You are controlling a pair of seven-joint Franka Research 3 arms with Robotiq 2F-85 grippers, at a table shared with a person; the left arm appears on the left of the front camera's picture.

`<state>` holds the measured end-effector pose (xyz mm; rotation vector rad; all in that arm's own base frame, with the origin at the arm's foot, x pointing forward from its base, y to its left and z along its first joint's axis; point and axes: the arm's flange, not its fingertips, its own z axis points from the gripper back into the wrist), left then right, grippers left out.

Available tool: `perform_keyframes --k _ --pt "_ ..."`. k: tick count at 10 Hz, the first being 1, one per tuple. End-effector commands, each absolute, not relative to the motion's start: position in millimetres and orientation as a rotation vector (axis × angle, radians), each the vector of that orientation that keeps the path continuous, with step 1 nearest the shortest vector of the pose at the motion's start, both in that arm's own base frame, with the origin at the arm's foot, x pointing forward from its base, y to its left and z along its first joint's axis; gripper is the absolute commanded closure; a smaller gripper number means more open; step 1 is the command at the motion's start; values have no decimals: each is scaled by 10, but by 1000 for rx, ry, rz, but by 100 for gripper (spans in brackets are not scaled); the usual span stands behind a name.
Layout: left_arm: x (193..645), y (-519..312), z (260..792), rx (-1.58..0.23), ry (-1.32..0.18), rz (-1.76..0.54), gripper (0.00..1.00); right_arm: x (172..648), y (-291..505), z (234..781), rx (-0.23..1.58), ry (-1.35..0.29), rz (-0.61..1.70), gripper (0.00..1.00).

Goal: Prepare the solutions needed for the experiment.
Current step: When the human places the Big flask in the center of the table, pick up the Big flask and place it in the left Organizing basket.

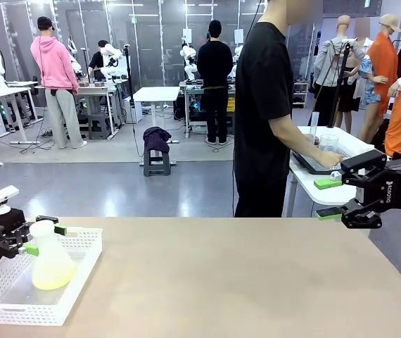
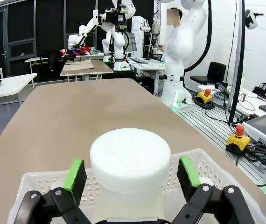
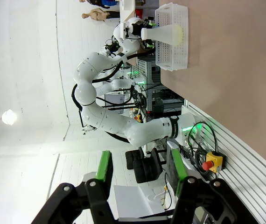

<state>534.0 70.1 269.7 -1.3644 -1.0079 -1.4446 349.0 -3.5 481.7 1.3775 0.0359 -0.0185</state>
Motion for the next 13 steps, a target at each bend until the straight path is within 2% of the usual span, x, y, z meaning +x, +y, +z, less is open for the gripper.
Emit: perform_keyframes --k 1,7,9,13 --pt "5339 691 2697 -1366 -1006 -1448 0 3486 -37 4823 1382 29 -9 38" --pt "5340 701 2697 -1364 -1008 -1445 0 3486 -37 4823 1382 29 -9 38" --pt "5465 755 2726 -1306 -1005 -1470 0 3486 -37 4823 1382 29 -9 38" --pt "5503 1257 2896 -1241 -1122 -1377 0 3486 -37 4823 1382 29 -9 38"
